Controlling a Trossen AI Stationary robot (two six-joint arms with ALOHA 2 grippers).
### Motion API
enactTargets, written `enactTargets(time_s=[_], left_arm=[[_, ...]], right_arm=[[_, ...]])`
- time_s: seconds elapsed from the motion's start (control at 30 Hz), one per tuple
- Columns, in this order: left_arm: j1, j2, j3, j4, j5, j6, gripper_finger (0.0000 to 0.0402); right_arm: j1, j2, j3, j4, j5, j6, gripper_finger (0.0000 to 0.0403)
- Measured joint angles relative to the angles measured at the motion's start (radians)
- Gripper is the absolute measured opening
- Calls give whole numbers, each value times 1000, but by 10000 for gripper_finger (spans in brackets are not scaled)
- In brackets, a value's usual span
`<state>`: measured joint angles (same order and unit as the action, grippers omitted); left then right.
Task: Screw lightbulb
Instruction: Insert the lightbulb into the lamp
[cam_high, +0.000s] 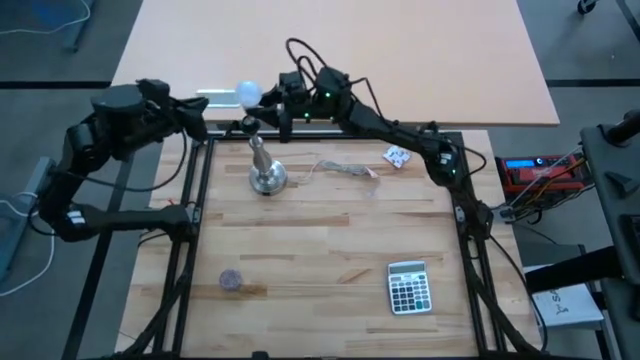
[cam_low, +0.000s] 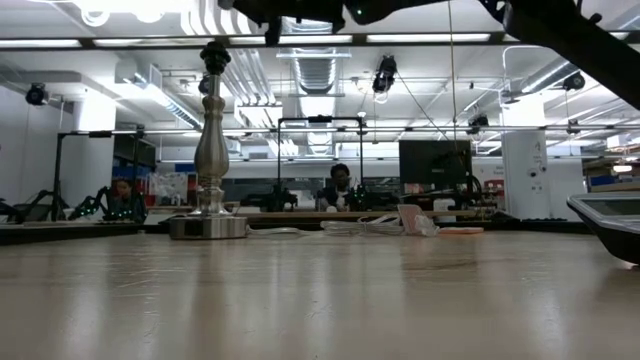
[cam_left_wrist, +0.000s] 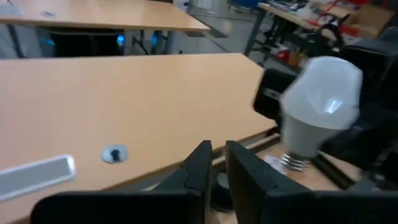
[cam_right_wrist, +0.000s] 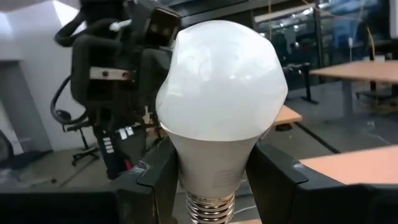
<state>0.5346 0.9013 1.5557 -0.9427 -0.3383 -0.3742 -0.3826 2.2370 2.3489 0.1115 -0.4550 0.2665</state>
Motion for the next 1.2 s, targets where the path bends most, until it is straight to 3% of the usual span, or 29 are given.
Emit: enactTargets(time_s=[0.3, 0.57, 1.2], left_arm=[[-1, -60, -170, 160, 142, -156, 22], [-1, -95, -293, 257, 88, -239, 22], [0, -102, -308, 273, 49, -238, 20]], right_arm=[[-1, 44, 0, 10, 41, -58, 154], [1, 73, -1, 39, 82, -110, 154], [5, 75, -33, 41, 100, -183, 154]])
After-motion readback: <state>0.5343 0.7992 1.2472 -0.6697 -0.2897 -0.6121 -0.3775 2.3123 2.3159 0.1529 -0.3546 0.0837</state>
